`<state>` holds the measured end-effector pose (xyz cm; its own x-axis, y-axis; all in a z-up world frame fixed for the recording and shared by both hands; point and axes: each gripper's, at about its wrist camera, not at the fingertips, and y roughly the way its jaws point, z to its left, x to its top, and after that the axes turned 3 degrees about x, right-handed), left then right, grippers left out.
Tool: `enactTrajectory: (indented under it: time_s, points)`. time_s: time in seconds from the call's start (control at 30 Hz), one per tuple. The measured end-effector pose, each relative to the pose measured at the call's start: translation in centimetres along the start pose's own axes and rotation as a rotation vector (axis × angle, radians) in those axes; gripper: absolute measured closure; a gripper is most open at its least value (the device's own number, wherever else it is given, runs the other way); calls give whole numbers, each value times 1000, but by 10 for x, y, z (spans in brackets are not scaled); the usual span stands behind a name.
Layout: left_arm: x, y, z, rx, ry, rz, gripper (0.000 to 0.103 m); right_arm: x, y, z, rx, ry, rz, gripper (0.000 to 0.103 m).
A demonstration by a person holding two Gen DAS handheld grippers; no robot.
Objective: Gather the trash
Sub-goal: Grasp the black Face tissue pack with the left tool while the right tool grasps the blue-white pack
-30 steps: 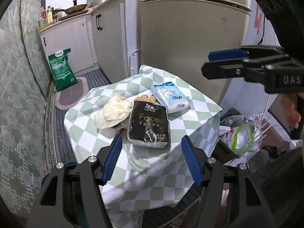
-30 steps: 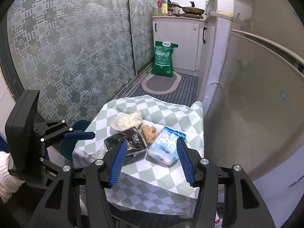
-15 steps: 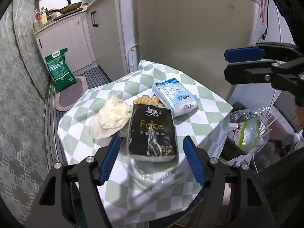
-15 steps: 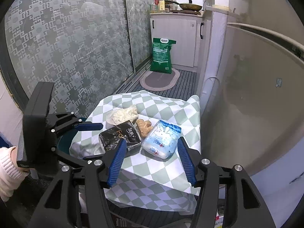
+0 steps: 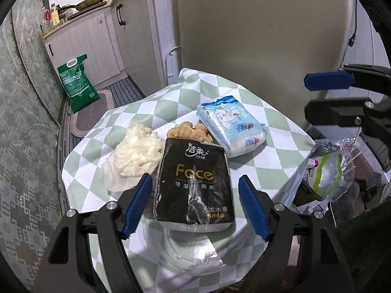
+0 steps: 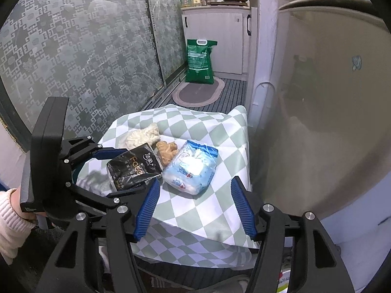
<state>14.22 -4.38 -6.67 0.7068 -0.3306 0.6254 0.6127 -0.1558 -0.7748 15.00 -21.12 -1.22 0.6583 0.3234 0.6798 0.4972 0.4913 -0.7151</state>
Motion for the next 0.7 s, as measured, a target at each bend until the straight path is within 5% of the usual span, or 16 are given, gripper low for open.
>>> enactTrajectory:
  time_s: [0.47,0.53,0.7]
  points:
    - [2,9,-12,67,77,23,29,-4,7,-4,-8,4,19,39]
    - [1,9,-10,66,63,27,44,-4,10,-5,-8,7,22,39]
    - [1,8,-4,50,28,25,51,-7,20,-7,-16,22,33,39]
